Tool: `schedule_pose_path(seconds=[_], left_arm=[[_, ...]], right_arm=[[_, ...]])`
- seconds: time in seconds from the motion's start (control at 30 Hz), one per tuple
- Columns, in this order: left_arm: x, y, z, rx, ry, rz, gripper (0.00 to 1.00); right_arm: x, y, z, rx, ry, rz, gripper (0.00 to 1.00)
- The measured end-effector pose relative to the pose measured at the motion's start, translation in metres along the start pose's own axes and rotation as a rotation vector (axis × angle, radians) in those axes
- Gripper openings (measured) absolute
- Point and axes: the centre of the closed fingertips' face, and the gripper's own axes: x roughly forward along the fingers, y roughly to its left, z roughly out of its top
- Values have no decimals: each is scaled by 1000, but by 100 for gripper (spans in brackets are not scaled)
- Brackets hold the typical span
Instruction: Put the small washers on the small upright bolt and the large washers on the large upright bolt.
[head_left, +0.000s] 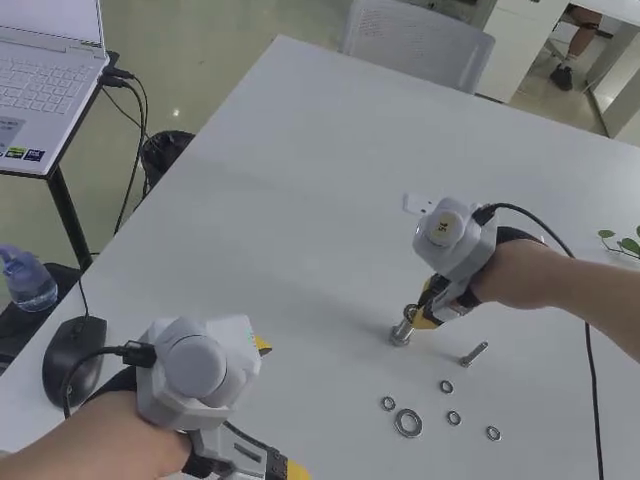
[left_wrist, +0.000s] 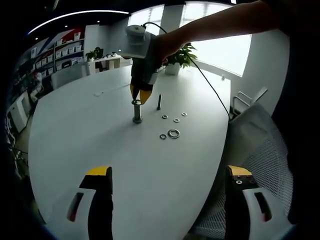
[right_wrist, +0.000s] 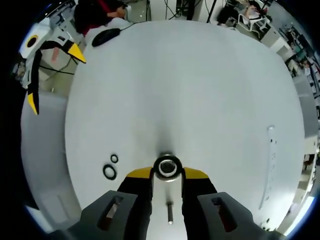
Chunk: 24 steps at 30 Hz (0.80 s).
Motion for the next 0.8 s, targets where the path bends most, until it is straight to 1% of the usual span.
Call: schedule_pose_path(seconds=[0.23,0.33,0.4,0.57,0.8], left_arm=[[1,1,-1,9,7,-3,93],[2,1,-2,15,11,-2,92],[2,2,-1,15,6,2,91],[3,3,-2,13,11,0,91],[4,4,-1,9,3,1,91]], right_arm=[[6,1,3,-14,6,-3,21],[12,2,2,-30,21,-4,21],[14,2,1,-34,25,-4,21],[20,2,1,-31,26,-1,21],[32,3,-3,-36,39,3,21]])
